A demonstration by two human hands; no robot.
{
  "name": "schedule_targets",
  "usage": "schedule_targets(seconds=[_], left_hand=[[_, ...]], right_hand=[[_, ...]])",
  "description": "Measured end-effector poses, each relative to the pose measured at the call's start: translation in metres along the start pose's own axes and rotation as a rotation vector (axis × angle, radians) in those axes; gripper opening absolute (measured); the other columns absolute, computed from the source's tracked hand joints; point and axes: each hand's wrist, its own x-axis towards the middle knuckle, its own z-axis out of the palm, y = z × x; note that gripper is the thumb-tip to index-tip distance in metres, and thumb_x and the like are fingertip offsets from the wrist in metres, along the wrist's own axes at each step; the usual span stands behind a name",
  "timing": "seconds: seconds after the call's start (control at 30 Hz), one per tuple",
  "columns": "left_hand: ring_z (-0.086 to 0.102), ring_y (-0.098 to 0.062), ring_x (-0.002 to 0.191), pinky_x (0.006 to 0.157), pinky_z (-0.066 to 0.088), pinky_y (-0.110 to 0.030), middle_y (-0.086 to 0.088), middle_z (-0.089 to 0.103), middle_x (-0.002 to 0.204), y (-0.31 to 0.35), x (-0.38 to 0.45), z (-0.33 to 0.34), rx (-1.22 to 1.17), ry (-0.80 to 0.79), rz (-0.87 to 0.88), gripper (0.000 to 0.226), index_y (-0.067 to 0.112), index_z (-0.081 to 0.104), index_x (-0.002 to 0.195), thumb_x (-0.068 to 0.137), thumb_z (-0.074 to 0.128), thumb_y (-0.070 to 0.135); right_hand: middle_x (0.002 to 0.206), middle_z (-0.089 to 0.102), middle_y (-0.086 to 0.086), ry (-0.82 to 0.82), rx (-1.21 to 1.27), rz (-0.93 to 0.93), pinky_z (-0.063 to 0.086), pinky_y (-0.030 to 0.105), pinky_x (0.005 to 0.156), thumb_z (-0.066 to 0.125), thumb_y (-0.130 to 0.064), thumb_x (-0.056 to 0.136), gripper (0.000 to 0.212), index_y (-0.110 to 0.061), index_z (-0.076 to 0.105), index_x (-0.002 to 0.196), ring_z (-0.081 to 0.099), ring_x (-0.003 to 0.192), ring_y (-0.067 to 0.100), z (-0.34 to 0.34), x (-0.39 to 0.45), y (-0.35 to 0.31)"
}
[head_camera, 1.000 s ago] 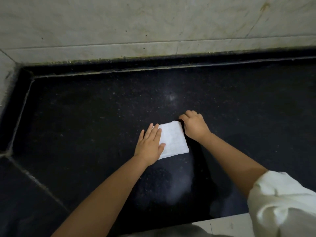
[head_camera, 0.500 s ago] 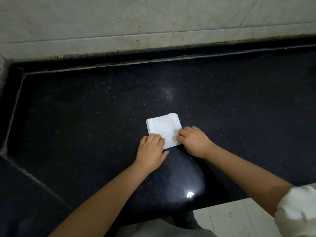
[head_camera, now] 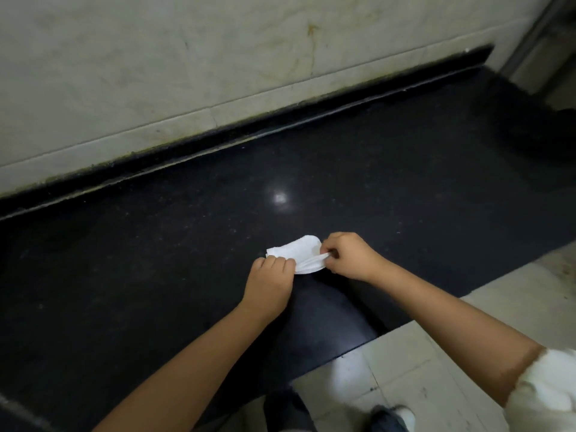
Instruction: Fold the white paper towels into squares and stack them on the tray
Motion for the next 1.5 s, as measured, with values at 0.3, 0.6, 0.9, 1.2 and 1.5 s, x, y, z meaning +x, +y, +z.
schedule_targets(seconds=[0.3, 0.6, 0.9, 1.2, 1.5], left_hand=[[0.053, -0.016, 0.043, 0.037, 0.034, -0.017, 0.002, 0.057, 0.053, 0.226, 0.150, -0.070, -0.019, 0.100, 0.454, 0.026, 0.012, 0.057, 0.079, 0.068, 0.037, 0.025], [0.047, -0.027, 0.109, 0.083, 0.036, -0.035, -0.011, 0.052, 0.118, 0.420, 0.288, -0.142, -0.118, -0.019, 0.530, 0.029, 0.007, 0.047, 0.122, 0.099, 0.035, 0.020], [0.037, -0.018, 0.083, 0.077, 0.029, -0.031, -0.007, 0.044, 0.087, 0.512, 0.487, -0.193, -0.364, 0.146, 0.627, 0.064, 0.003, 0.050, 0.092, 0.073, 0.008, 0.047], [0.053, -0.028, 0.096, 0.080, 0.040, -0.035, -0.014, 0.057, 0.099, 0.546, 0.690, -0.279, -0.281, 0.222, 0.457, 0.014, 0.005, 0.056, 0.093, 0.091, 0.046, 0.016], [0.057, -0.029, 0.090, 0.068, 0.033, -0.027, -0.017, 0.063, 0.102, 0.551, 0.837, -0.328, -0.396, 0.333, 0.079, 0.019, 0.000, 0.062, 0.101, 0.091, 0.052, 0.013]], right_hand=[[0.079, 0.052, -0.001, 0.297, -0.021, 0.173, 0.032, 0.013, 0.057, 0.057, -0.001, 0.078, 0.021, -0.002, 0.067, 0.097, 0.053, 0.081, 0.019, -0.159, -0.162, 0.178], [0.110, 0.058, 0.014, 0.457, -0.297, 0.389, 0.044, 0.033, 0.089, 0.052, -0.013, 0.088, 0.025, -0.010, 0.068, 0.106, 0.054, 0.107, 0.029, -0.303, -0.285, 0.319], [0.076, 0.044, 0.015, 0.445, -0.458, 0.377, 0.021, 0.033, 0.060, 0.053, -0.008, 0.087, 0.023, 0.011, 0.066, 0.087, 0.055, 0.088, 0.038, -0.480, -0.280, 0.445], [0.090, 0.065, 0.011, 0.570, -0.381, 0.293, 0.031, 0.024, 0.058, 0.056, -0.006, 0.083, 0.020, -0.002, 0.070, 0.097, 0.049, 0.079, 0.014, -0.664, -0.198, 0.552], [0.047, 0.059, -0.002, 0.650, 0.158, 0.157, 0.047, 0.008, 0.040, 0.053, 0.005, 0.084, 0.018, 0.003, 0.066, 0.097, 0.053, 0.031, -0.004, -0.795, -0.085, 0.646]])
